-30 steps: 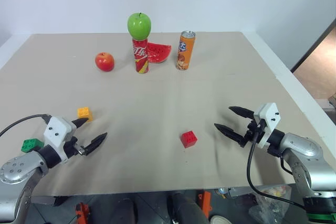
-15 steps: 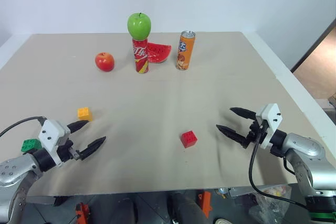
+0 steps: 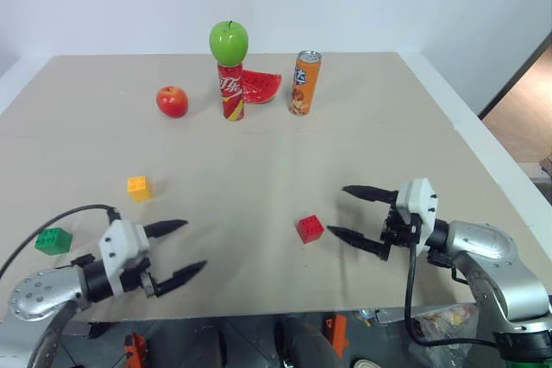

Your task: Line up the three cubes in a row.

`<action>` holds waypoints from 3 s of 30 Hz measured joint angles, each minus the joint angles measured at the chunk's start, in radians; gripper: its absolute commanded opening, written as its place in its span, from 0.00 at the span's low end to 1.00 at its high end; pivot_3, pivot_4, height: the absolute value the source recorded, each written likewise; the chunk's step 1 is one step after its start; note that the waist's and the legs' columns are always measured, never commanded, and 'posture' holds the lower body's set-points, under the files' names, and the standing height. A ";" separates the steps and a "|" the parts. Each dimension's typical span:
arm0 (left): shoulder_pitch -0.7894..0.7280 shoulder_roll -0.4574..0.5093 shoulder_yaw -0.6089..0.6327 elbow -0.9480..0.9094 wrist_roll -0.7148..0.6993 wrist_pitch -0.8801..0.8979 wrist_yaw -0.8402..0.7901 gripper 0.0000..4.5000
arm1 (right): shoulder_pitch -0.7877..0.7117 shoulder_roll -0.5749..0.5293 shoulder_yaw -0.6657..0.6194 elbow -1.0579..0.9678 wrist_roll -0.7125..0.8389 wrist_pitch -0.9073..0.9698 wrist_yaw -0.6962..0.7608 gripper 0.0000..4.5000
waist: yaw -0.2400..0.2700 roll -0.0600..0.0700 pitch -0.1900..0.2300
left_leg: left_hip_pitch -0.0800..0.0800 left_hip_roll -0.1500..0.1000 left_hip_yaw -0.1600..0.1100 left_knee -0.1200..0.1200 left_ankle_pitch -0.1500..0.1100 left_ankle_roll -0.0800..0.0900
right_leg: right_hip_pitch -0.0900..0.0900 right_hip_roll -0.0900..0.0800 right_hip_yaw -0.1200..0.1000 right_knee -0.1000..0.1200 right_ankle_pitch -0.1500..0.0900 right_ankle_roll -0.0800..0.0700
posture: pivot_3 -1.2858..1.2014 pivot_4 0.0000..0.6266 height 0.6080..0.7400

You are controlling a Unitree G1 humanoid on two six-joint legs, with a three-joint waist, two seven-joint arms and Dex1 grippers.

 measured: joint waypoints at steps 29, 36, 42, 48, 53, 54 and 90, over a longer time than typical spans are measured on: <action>-0.088 -0.002 -0.118 0.008 0.002 0.047 0.009 0.98 | -0.389 0.038 0.266 0.451 -0.178 -0.251 0.374 1.00 | 0.000 0.000 0.000 | 0.000 0.000 0.000 0.001 -0.001 0.003 | 0.000 0.001 0.000 0.000 0.003 0.002 | 0.52 0.24 1.00; -0.079 -0.015 -0.122 0.007 0.004 0.047 0.035 0.98 | -0.427 0.075 0.294 0.569 -0.218 -0.336 0.414 1.00 | 0.000 0.001 0.000 | 0.000 0.000 0.000 0.000 -0.001 0.003 | 0.000 0.001 -0.001 0.000 0.002 0.002 | 0.52 0.24 1.00; -0.067 -0.015 -0.124 0.007 0.005 0.047 0.048 1.00 | -0.448 0.090 0.296 0.634 -0.235 -0.385 0.441 0.87 | 0.000 0.001 0.000 | 0.000 0.000 0.000 0.000 -0.001 0.003 | 0.000 0.001 -0.001 0.000 0.003 0.002 | 0.52 0.24 1.00; -0.068 -0.016 -0.124 0.007 0.013 0.046 0.057 1.00 | -0.458 0.113 0.299 0.683 -0.243 -0.404 0.458 0.42 | 0.000 0.001 0.000 | 0.000 0.000 0.000 0.000 -0.001 0.003 | 0.000 0.001 -0.001 0.001 0.003 0.002 | 0.52 0.24 1.00; -0.069 -0.016 -0.125 0.007 0.015 0.045 0.067 1.00 | -0.466 0.121 0.299 0.686 -0.245 -0.405 0.459 0.28 | 0.000 0.001 0.000 | 0.000 0.000 0.000 0.001 -0.001 0.003 | 0.000 0.001 -0.001 0.001 0.003 0.002 | 0.52 0.24 1.00; -0.071 -0.016 -0.125 0.007 0.015 0.045 0.068 1.00 | -0.466 0.121 0.299 0.686 -0.245 -0.405 0.459 0.28 | 0.000 0.001 0.000 | 0.000 0.000 0.000 0.001 -0.001 0.003 | 0.000 0.001 -0.001 0.001 0.003 0.002 | 0.52 0.24 1.00; -0.113 -0.035 -0.112 0.011 -0.004 0.105 0.132 1.00 | -0.651 0.276 0.365 0.823 -0.322 -0.203 0.370 0.28 | 0.000 0.001 0.001 | 0.000 0.001 0.000 0.001 -0.001 0.003 | 0.000 0.002 -0.001 0.001 0.004 0.000 | 0.52 0.24 1.00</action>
